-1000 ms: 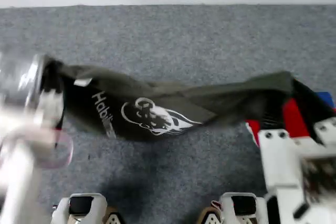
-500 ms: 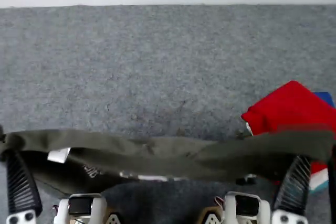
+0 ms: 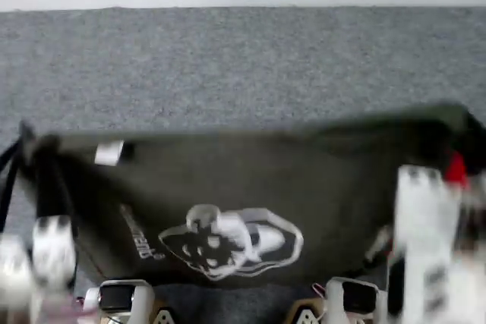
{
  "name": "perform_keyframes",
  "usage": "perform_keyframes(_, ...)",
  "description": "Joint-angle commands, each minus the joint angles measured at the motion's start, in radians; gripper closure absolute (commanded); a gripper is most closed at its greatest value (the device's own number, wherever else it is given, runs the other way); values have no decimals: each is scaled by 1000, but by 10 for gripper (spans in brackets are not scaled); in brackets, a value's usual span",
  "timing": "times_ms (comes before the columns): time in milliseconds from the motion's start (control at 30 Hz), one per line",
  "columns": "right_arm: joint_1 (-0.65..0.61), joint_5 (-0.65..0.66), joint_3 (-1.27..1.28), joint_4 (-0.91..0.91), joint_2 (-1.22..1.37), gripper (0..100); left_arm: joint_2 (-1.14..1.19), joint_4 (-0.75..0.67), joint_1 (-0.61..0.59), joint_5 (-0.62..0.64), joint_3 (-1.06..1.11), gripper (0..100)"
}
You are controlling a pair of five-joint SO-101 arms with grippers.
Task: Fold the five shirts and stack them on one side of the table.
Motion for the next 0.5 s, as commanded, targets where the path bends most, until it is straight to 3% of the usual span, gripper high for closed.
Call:
perform_keyframes(0, -136, 48, 80, -51, 153, 990, 81, -138, -8, -3, 143, 988)
perform_keyframes(300, -177, 58, 152, -409, 529, 990, 321, -733, -6, -2, 549, 987)
perform_keyframes(467, -194, 54, 66, -619, 759, 990, 562, -937, -44, -2, 515, 987)
